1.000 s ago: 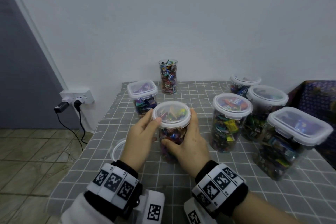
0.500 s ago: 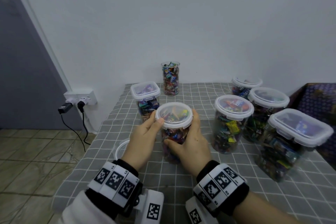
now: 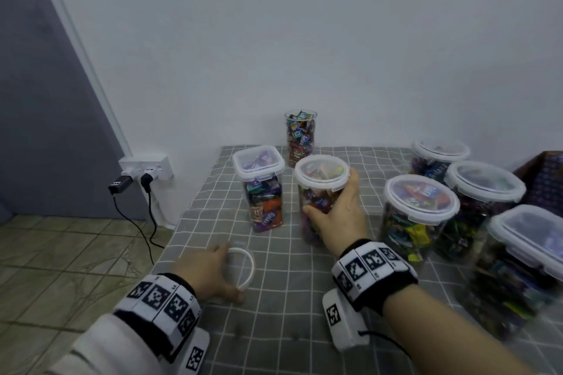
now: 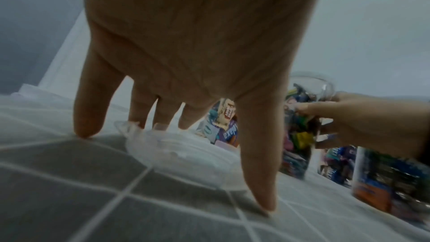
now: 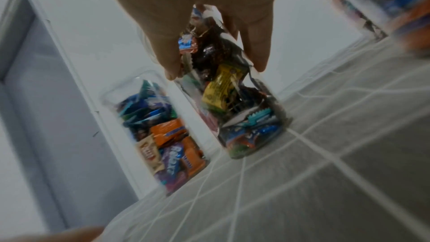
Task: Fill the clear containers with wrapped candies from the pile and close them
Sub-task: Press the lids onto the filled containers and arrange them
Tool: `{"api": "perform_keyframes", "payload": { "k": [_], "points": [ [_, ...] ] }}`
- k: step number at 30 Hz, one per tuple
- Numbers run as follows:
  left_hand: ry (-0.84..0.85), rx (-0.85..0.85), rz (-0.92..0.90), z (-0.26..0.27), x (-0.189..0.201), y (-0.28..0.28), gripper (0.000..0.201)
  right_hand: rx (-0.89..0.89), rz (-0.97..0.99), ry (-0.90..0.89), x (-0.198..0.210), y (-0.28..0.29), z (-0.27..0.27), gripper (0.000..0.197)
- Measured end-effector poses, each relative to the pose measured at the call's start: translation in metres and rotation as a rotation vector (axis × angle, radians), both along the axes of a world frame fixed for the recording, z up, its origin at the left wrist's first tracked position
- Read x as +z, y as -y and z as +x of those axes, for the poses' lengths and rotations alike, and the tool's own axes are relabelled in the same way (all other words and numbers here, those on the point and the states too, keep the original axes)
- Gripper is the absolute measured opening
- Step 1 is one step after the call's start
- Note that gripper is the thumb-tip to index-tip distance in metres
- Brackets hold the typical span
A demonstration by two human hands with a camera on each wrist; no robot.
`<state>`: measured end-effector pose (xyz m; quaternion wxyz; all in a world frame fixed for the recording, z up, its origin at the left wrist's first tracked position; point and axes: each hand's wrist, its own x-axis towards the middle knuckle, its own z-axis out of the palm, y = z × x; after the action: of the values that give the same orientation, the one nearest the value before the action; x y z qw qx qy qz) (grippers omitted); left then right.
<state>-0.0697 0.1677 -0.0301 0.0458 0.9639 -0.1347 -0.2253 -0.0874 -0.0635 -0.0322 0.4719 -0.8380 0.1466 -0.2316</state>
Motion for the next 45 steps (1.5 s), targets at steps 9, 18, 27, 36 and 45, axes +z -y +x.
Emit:
{"api": "perform_keyframes", "payload": {
  "k": [9,18,27,36,45],
  "points": [
    [0.056,-0.056,0.141,0.022,-0.004,0.016,0.108,-0.154,-0.098,0.021,0.003,0.018,0.053,0.102],
    [0.113,-0.116,0.233,0.032,-0.006,0.022,0.098,-0.435,-0.054,0.018,0.007,0.044,0.104,0.102],
    [0.152,-0.165,0.281,0.034,-0.006,0.022,0.093,-0.573,-0.147,0.06,0.002,0.042,0.113,0.097],
    [0.129,-0.165,0.279,0.035,-0.004,0.026,0.082,-0.111,-0.394,0.261,0.026,0.011,0.132,0.036],
    [0.042,-0.157,0.31,0.04,0.003,0.034,0.08,-0.14,-0.191,-0.021,0.045,0.018,0.206,0.083]
  ]
}}
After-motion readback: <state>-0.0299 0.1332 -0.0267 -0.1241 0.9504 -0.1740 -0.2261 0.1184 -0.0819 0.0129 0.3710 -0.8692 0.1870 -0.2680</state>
